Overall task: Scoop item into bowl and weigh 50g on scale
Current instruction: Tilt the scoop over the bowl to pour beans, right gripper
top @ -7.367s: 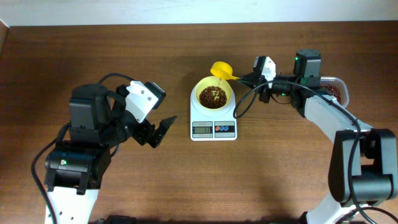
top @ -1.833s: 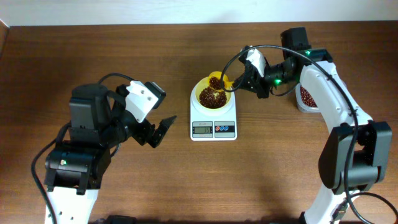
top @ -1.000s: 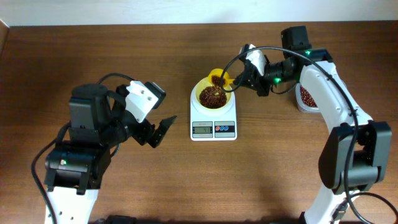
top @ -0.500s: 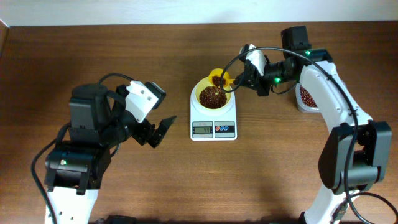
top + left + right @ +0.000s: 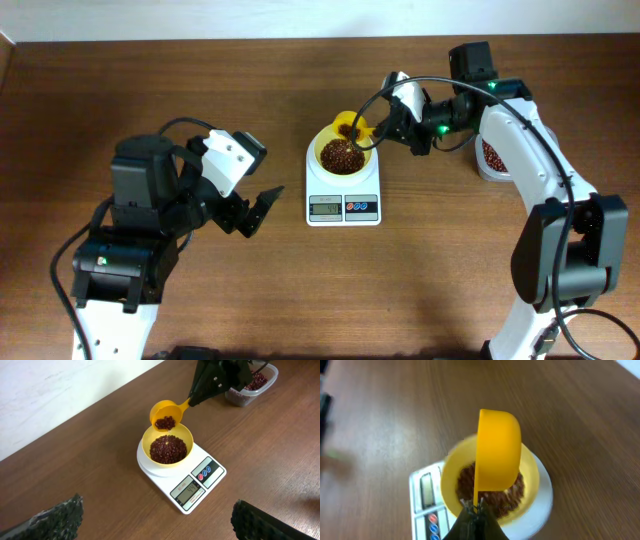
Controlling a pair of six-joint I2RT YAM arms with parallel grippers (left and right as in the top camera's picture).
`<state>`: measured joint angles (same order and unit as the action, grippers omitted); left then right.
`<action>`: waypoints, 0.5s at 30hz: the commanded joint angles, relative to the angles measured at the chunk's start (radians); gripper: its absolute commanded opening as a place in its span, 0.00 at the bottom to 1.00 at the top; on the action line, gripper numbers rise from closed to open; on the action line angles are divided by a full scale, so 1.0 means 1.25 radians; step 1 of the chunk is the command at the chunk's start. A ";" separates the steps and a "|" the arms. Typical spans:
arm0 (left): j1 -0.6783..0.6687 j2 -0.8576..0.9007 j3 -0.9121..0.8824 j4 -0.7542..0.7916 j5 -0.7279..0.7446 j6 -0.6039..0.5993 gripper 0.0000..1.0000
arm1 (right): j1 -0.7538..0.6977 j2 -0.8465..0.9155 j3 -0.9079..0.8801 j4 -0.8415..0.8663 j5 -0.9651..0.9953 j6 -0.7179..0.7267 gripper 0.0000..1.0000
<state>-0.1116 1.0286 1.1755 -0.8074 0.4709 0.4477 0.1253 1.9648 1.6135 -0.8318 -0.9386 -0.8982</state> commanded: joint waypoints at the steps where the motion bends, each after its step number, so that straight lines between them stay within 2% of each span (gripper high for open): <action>1: 0.002 0.000 0.016 0.001 -0.003 -0.009 0.99 | 0.005 0.001 -0.001 0.015 -0.062 -0.009 0.04; 2: 0.002 0.000 0.016 0.001 -0.003 -0.009 0.99 | 0.006 0.006 -0.002 0.013 0.039 -0.008 0.04; 3: 0.002 0.000 0.016 0.001 -0.003 -0.009 0.99 | 0.009 0.005 -0.001 0.000 0.069 -0.008 0.04; 15: 0.002 0.000 0.016 0.001 -0.003 -0.009 0.99 | 0.016 0.002 -0.001 0.009 0.054 -0.008 0.04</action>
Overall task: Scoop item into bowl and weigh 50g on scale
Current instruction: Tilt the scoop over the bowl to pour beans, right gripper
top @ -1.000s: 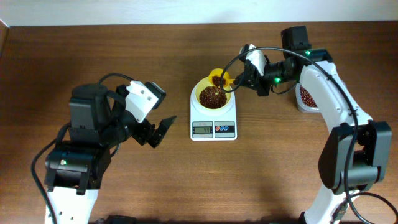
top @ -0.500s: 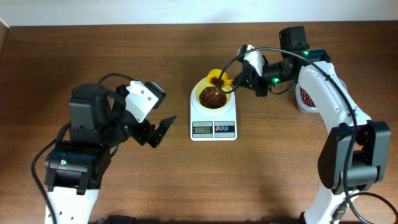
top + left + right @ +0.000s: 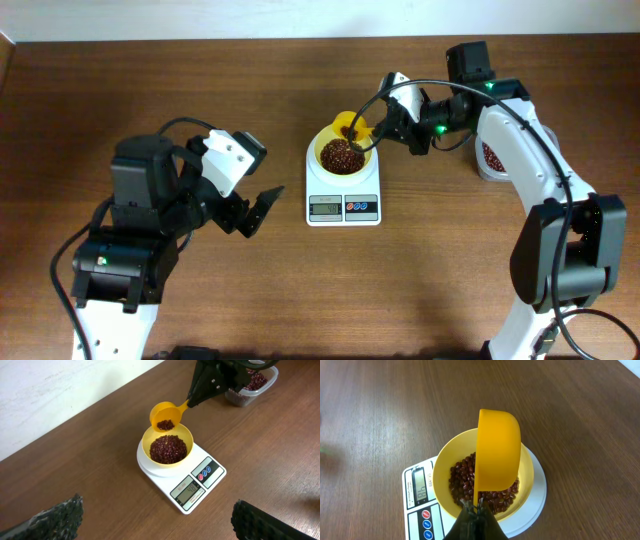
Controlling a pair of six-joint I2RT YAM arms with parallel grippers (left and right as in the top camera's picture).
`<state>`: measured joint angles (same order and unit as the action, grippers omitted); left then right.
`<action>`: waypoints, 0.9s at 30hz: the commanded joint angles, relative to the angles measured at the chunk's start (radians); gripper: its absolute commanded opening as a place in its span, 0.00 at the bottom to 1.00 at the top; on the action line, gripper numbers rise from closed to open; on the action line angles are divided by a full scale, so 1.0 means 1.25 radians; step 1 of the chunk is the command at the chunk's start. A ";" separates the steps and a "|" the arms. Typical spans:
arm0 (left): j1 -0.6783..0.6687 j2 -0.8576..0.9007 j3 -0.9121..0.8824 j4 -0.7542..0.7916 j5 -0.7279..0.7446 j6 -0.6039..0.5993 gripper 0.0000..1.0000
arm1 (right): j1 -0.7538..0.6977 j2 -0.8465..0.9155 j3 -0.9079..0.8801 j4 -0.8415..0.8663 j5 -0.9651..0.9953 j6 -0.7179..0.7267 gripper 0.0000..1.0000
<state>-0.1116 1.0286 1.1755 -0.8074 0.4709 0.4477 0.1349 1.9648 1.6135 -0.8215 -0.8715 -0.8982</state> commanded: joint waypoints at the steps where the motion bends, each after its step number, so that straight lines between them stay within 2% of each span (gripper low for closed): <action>1: 0.002 0.000 0.016 0.001 -0.003 -0.009 0.99 | 0.009 0.002 -0.001 0.000 0.001 -0.008 0.04; 14: 0.002 0.000 0.016 0.001 -0.003 -0.010 0.99 | 0.007 -0.011 -0.001 0.006 -0.026 -0.009 0.04; 18: 0.002 0.000 0.016 0.001 -0.003 -0.009 0.99 | 0.019 -0.007 -0.002 0.011 0.011 -0.009 0.04; 20: 0.002 0.000 0.016 0.001 -0.003 -0.009 0.99 | 0.024 -0.003 -0.002 0.012 0.081 -0.008 0.04; 22: 0.002 0.000 0.016 0.001 -0.003 -0.009 0.99 | 0.034 -0.023 -0.001 0.024 0.039 -0.009 0.04; 24: 0.002 0.000 0.016 0.001 -0.003 -0.009 0.99 | 0.040 -0.018 -0.002 0.047 0.134 -0.009 0.04; 27: 0.002 0.000 0.016 0.001 -0.003 -0.009 0.99 | 0.039 -0.031 -0.002 0.045 0.115 -0.009 0.04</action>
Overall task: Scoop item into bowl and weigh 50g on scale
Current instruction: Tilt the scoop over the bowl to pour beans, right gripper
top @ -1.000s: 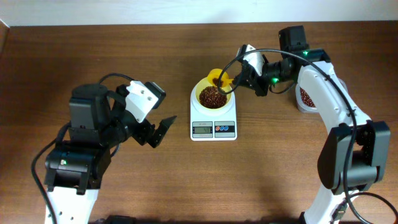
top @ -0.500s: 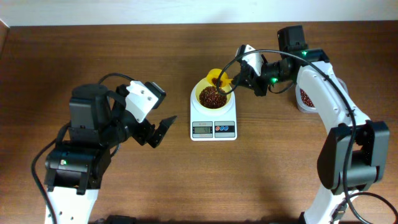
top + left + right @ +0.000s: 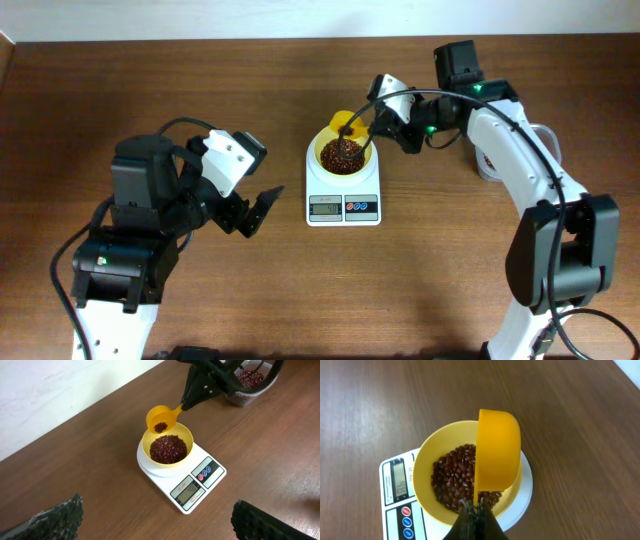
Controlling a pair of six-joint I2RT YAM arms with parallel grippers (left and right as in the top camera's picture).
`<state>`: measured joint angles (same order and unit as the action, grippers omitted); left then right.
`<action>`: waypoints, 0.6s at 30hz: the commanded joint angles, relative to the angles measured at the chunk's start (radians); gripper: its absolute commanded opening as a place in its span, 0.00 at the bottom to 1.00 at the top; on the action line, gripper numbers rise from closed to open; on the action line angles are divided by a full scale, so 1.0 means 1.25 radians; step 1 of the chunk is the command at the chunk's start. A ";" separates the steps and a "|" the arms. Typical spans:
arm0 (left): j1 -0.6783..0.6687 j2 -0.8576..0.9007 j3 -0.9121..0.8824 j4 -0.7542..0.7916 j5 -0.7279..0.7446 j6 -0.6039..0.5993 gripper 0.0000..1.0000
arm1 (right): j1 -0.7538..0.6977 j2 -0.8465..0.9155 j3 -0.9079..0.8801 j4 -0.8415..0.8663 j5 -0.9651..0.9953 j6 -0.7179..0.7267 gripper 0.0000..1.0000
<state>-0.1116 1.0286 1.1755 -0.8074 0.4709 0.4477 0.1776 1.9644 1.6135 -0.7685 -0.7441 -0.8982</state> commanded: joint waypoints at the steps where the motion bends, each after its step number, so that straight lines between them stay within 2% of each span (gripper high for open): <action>1: 0.002 0.000 0.016 0.001 -0.003 -0.009 0.99 | 0.005 -0.031 -0.002 -0.005 0.013 -0.008 0.04; 5: 0.002 0.000 0.016 0.001 -0.003 -0.009 0.99 | 0.005 -0.031 -0.002 -0.052 -0.004 -0.002 0.04; 10: 0.002 0.000 0.016 0.001 -0.003 -0.009 0.99 | -0.002 -0.031 -0.002 -0.052 -0.115 0.095 0.04; 18: 0.002 0.000 0.016 0.001 -0.003 -0.009 0.99 | -0.018 -0.031 -0.002 -0.040 -0.138 0.293 0.04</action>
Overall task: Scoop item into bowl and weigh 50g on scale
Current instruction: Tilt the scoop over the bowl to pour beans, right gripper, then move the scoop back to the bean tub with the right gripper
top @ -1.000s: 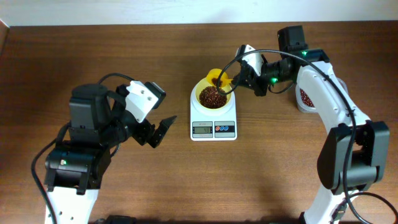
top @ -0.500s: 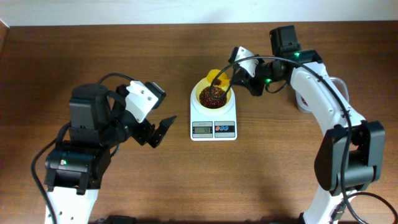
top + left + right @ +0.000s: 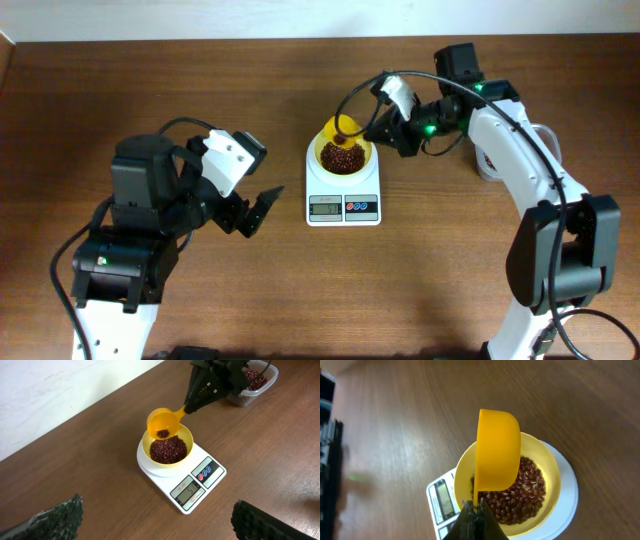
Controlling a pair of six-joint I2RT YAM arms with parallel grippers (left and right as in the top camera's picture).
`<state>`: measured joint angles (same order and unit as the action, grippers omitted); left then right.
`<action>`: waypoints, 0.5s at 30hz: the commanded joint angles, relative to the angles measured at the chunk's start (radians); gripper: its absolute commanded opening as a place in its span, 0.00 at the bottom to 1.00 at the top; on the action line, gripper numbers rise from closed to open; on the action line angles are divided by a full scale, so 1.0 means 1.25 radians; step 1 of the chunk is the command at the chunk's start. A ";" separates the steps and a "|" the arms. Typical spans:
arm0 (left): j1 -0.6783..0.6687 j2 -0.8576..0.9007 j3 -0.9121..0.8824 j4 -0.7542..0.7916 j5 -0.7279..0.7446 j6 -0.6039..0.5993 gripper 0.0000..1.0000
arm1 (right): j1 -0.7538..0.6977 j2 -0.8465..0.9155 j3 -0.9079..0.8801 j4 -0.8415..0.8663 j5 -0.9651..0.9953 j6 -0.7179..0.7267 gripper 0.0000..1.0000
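Observation:
A yellow bowl (image 3: 340, 158) of red beans (image 3: 168, 449) stands on the white scale (image 3: 343, 196); its display (image 3: 188, 492) seems to read 51. My right gripper (image 3: 475, 508) is shut on the handle of a yellow scoop (image 3: 162, 422), tilted over the bowl's far rim with a few beans left in it. In the right wrist view the scoop (image 3: 497, 452) shows its back above the bowl (image 3: 547, 485). My left gripper (image 3: 255, 212) hangs open left of the scale, holding nothing.
A clear tub of red beans (image 3: 253, 382) sits at the right, behind my right arm (image 3: 510, 120). A pale wall borders the table's far side (image 3: 60, 385). Bare wood lies in front of the scale.
The scoop has shifted a little over the bowl's far rim and holds fewer beans. The display has changed from about 49 to about 51. My left arm is unchanged.
The scoop was tilted over the bowl with a good heap of beans and the display near 44. Its load then shrank moment by moment while the bowl's pile grew and the reading climbed, now to about 51. My left gripper stayed open throughout.

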<state>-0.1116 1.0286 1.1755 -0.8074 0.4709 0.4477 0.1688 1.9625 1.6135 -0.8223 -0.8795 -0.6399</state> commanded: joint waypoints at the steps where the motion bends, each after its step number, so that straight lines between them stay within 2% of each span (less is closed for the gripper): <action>1: 0.002 0.000 0.016 0.001 -0.003 -0.009 0.99 | -0.016 -0.029 -0.002 0.003 -0.030 0.101 0.04; 7: 0.002 0.000 0.016 0.001 -0.003 -0.009 0.99 | -0.022 -0.029 -0.002 0.003 -0.030 0.131 0.04; 10: 0.002 0.000 0.016 0.001 -0.003 -0.009 0.99 | -0.022 -0.029 -0.002 0.003 -0.031 0.191 0.04; 14: 0.002 0.000 0.016 0.001 -0.003 -0.009 0.99 | -0.022 -0.029 -0.002 0.002 -0.031 0.335 0.04; 15: 0.002 0.000 0.016 0.001 -0.003 -0.009 0.99 | -0.023 -0.029 -0.002 -0.001 -0.041 0.338 0.04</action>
<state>-0.1116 1.0286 1.1755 -0.8074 0.4709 0.4477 0.1444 1.9625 1.6135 -0.8219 -0.8898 -0.3103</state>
